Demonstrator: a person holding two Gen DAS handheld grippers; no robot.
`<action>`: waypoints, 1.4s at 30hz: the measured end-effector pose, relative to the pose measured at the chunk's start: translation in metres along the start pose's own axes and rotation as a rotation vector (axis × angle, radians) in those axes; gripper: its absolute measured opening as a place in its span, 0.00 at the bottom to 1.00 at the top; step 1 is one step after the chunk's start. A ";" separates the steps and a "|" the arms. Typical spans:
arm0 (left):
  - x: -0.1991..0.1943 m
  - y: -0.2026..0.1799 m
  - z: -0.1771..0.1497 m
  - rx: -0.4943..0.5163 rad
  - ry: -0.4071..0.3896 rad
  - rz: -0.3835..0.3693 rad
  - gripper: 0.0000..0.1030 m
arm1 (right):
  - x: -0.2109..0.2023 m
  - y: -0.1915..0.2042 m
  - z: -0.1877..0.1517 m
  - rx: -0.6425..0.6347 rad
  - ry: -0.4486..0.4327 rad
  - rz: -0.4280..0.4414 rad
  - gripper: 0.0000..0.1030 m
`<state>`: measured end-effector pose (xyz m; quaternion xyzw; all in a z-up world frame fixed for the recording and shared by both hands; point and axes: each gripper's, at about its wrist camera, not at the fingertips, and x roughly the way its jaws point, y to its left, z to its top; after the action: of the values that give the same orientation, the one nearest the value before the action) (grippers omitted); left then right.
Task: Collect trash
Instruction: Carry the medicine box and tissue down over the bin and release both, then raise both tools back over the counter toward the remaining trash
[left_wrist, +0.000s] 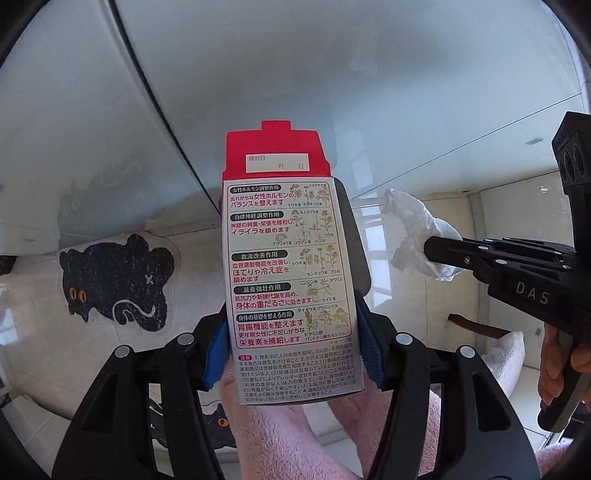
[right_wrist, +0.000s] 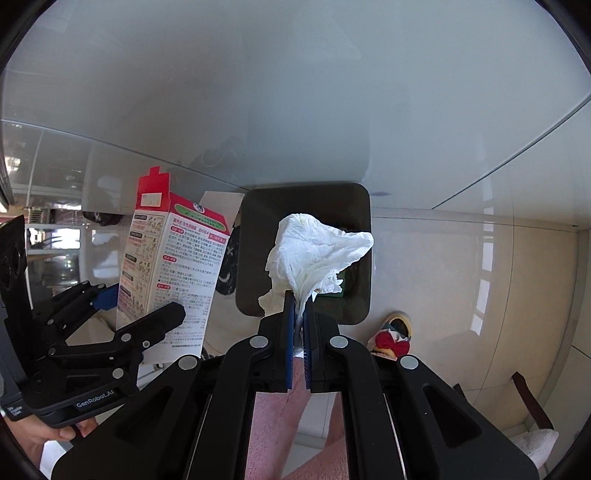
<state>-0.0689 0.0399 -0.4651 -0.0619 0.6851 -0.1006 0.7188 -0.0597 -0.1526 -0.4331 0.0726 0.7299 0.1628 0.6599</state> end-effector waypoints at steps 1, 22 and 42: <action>0.005 0.001 0.002 -0.003 0.008 -0.004 0.55 | 0.005 -0.002 0.001 0.007 0.007 -0.002 0.05; 0.001 0.022 0.007 -0.053 0.016 -0.022 0.68 | 0.043 -0.001 0.019 0.060 0.086 0.010 0.10; -0.106 0.018 -0.004 -0.086 -0.114 -0.036 0.92 | -0.075 -0.007 0.001 0.081 -0.042 0.035 0.96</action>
<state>-0.0764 0.0824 -0.3661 -0.1105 0.6456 -0.0806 0.7513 -0.0493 -0.1827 -0.3652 0.1156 0.7206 0.1431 0.6685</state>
